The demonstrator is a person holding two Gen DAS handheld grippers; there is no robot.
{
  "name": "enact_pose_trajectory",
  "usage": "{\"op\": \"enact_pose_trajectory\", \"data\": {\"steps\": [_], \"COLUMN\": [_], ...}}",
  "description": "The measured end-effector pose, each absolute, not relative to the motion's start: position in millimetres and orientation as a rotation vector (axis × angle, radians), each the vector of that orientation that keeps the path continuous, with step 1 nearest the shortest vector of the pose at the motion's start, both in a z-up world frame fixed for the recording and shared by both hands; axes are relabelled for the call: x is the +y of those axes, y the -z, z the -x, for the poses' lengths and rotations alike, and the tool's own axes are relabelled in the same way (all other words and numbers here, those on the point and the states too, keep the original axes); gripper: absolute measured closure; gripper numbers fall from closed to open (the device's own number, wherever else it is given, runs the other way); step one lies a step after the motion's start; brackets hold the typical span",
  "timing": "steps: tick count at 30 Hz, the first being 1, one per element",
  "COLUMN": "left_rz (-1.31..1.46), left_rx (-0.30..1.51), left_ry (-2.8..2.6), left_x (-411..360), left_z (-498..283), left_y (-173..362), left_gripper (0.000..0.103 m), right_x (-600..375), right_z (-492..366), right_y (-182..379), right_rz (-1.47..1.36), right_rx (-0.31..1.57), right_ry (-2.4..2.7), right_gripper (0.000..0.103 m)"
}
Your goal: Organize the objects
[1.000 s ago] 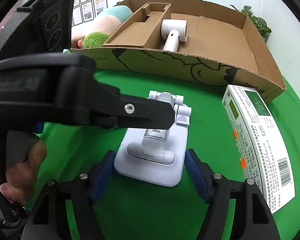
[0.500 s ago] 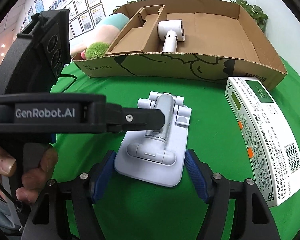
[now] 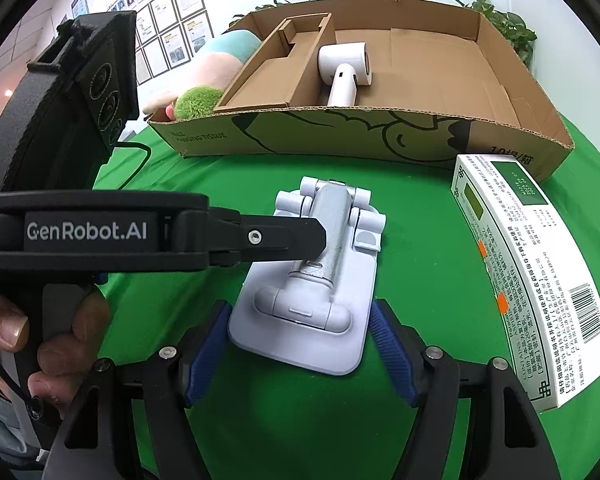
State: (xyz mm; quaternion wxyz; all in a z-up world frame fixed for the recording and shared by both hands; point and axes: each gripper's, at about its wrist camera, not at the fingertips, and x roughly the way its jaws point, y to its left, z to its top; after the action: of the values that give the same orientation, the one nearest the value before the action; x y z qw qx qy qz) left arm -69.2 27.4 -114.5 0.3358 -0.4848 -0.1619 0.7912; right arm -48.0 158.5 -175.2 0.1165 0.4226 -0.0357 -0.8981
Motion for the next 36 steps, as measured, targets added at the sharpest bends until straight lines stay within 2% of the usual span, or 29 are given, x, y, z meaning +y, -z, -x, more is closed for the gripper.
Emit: {"op": "enact_pose_trajectory", "data": {"steps": [20, 36], "left_rz": [1.180, 1.147], "left_rx": [-0.362, -0.356], "left_ry": [-2.074, -2.085], "left_x": [38.1, 39.9], "left_z": [59.9, 58.9], "left_y": [88.9, 80.1], "left_gripper": [0.072, 0.073], "right_x": [159.3, 159.4], "right_z": [54.4, 57.2], "right_y": [163.3, 158.9], "right_rz": [-1.184, -1.147], "right_rx": [-0.111, -0.109], "right_ry": [2.649, 2.659], "right_gripper": [0.035, 0.036]}}
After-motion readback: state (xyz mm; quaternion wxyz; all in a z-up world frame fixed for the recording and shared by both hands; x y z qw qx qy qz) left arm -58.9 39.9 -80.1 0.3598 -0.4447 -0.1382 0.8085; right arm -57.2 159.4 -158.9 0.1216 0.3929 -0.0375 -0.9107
